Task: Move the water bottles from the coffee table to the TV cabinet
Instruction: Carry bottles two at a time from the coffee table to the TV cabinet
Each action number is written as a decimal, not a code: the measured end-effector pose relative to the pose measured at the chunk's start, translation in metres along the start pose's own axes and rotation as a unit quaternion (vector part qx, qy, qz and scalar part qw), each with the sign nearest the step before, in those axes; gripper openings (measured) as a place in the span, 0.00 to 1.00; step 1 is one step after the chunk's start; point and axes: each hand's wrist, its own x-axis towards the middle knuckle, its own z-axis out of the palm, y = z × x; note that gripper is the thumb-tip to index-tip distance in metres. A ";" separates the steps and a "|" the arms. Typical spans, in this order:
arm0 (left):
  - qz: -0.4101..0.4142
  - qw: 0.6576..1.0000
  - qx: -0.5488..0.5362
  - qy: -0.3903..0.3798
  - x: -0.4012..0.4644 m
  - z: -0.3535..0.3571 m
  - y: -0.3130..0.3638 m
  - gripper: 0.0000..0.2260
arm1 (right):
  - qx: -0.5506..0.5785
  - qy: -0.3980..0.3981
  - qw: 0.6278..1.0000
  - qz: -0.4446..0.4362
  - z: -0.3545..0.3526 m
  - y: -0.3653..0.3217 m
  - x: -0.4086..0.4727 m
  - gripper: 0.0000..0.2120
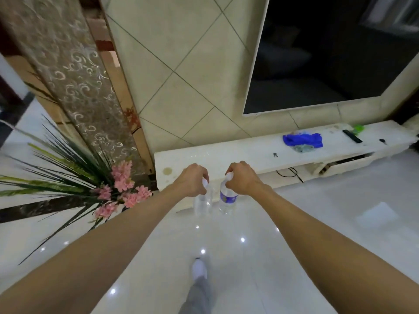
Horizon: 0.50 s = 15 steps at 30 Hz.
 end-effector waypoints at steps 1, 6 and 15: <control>-0.003 1.000 0.004 -0.006 0.021 -0.002 -0.004 0.13 | -0.001 -0.003 1.000 0.001 -0.003 0.001 0.022 0.18; -0.015 0.999 0.008 -0.035 0.121 -0.015 -0.021 0.12 | -0.010 -0.018 1.000 0.006 -0.011 0.003 0.126 0.15; -0.079 0.996 -0.019 -0.028 0.266 -0.035 -0.049 0.13 | -0.019 -0.031 0.999 0.003 -0.031 0.008 0.285 0.16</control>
